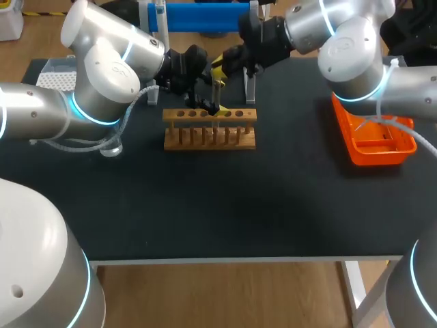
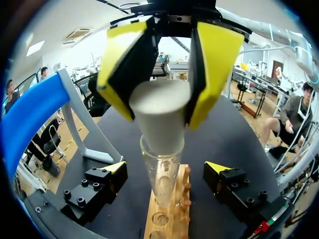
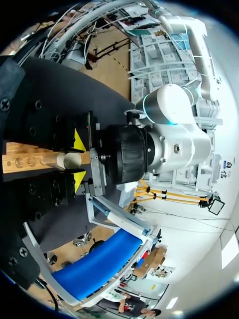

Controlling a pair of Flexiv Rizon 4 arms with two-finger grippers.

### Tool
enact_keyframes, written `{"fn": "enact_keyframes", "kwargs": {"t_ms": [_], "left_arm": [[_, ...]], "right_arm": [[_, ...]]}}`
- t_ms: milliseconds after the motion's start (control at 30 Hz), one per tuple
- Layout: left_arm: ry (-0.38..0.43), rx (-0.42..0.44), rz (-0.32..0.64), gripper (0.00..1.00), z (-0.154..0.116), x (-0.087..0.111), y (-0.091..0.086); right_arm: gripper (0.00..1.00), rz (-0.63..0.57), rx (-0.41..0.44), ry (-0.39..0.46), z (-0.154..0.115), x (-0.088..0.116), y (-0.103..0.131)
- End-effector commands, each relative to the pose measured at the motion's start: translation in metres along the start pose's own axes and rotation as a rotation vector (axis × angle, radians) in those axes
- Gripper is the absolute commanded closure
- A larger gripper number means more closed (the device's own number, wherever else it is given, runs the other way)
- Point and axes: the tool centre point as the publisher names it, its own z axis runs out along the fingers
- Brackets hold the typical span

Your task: Invert the test tube, pick up the pipette, mount the tip to pipette, aspirate from beaker and dispense into the tube, eject the tip, return the pipette, and cap with the stopper.

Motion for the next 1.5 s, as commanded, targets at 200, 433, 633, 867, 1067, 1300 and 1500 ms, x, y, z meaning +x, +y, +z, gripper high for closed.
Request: {"fn": "enact_keyframes", "kwargs": {"t_ms": [200,433,633,867,1067,1300,1500], "left_arm": [[0.004,-0.002,-0.001,0.0,0.0,-0.001,0.0],[0.004,-0.002,-0.001,0.0,0.0,-0.001,0.0],[0.004,-0.002,-0.001,0.0,0.0,-0.001,0.0],[0.004,-0.002,-0.001,0.0,0.0,-0.001,0.0],[0.004,-0.002,-0.001,0.0,0.0,-0.001,0.0],[0.004,-0.002,-0.001,0.0,0.0,-0.001,0.0],[0.004,-0.002,-0.001,0.0,0.0,-0.001,0.0]], "right_arm": [[1.0,0.004,0.006,0.008,0.004,0.0,-0.003],[1.0,0.008,0.01,0.01,0.005,0.001,-0.007],[1.0,0.014,0.02,0.016,0.007,0.003,-0.012],[0.7,0.02,0.025,0.01,0.007,0.003,-0.016],[0.0,0.026,-0.024,-0.008,-0.003,0.0,-0.016],[0.0,0.011,-0.138,-0.001,-0.021,0.001,-0.012],[0.0,-0.009,-0.264,0.026,-0.035,0.003,-0.01]]}}
